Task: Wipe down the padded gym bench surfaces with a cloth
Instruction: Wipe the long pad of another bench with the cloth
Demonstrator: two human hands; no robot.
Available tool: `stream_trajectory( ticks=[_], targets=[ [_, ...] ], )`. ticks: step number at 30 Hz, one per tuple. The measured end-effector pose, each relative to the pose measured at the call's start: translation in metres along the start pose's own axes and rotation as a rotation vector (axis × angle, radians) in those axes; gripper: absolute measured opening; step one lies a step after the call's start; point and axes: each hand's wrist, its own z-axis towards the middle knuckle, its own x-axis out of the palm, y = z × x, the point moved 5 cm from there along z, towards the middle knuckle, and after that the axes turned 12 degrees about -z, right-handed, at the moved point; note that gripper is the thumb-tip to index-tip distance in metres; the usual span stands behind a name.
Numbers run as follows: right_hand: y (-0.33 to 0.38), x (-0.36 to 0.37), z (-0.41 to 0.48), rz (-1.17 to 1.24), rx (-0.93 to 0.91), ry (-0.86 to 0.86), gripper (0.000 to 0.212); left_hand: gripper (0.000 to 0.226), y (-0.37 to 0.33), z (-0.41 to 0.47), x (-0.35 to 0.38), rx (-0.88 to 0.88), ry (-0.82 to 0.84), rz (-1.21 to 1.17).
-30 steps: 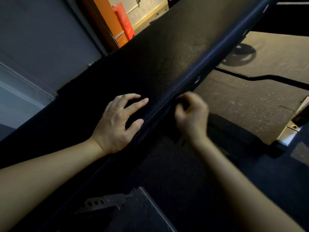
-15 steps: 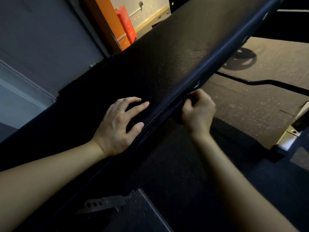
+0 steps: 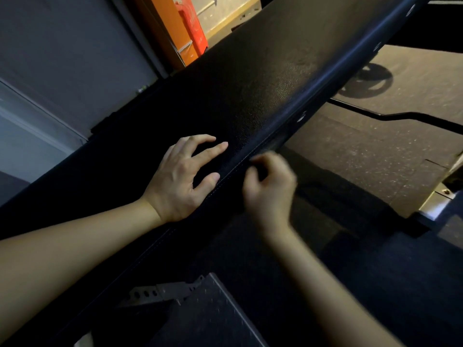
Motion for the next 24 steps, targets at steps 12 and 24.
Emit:
stream_trajectory(
  ticks=[12,24],
  targets=[
    [0.010,0.006,-0.024,0.034,-0.015,0.042,0.013,0.059,0.001,0.000,0.000,0.003,-0.011,0.016],
    [0.008,0.006,-0.028,0.045,0.096,0.014,0.009,0.058,0.002,-0.001,0.001,0.003,-0.005,0.008]
  ],
)
